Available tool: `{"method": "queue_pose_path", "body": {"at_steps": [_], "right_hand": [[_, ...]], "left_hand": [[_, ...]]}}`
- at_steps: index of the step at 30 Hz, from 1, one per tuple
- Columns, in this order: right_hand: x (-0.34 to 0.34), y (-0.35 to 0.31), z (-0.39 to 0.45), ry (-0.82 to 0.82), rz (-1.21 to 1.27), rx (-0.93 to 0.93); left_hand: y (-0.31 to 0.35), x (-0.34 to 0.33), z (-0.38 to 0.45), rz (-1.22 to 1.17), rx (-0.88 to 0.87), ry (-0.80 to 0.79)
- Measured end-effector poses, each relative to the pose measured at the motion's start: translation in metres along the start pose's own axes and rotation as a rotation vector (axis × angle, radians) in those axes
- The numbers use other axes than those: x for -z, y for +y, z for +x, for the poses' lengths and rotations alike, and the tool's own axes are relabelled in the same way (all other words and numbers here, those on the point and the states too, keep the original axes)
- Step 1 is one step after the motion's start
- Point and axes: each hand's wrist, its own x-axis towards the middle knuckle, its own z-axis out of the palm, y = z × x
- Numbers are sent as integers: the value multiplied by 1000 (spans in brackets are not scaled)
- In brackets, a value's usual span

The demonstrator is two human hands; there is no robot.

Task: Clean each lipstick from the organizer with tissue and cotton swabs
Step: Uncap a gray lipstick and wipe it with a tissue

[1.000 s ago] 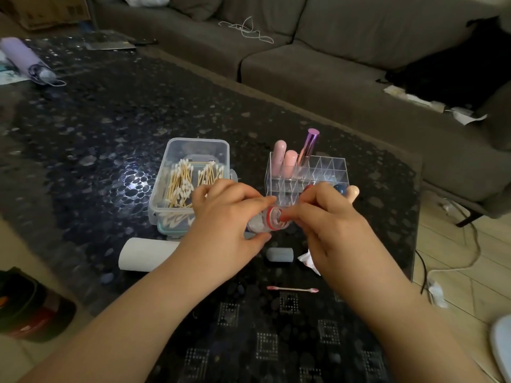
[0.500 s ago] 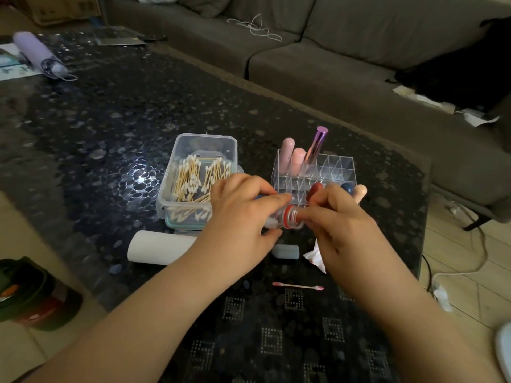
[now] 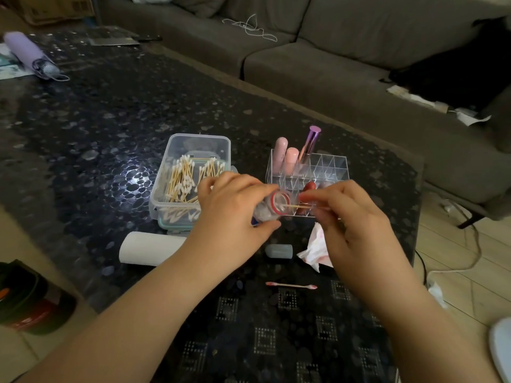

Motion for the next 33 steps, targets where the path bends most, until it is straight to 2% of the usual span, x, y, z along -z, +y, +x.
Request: {"method": "queue_pose_path", "body": {"at_steps": [6,12,17,28,33], "right_hand": [[2,3,0,-28,-33,-173],[4,13,-4,-80,40,-394],[4,12,-5,-62,77,-407],[9,14,-13,-52,145,-390],[10,15,-15,-50,134,-364]], "left_hand": [[-4,8,6,31,208,7],[-16,5,9,-3,307,-5],[-18,2,14,-42,291,52],[-23,-15,21,212,271,51],[-22,-18,22,237,308,20]]}}
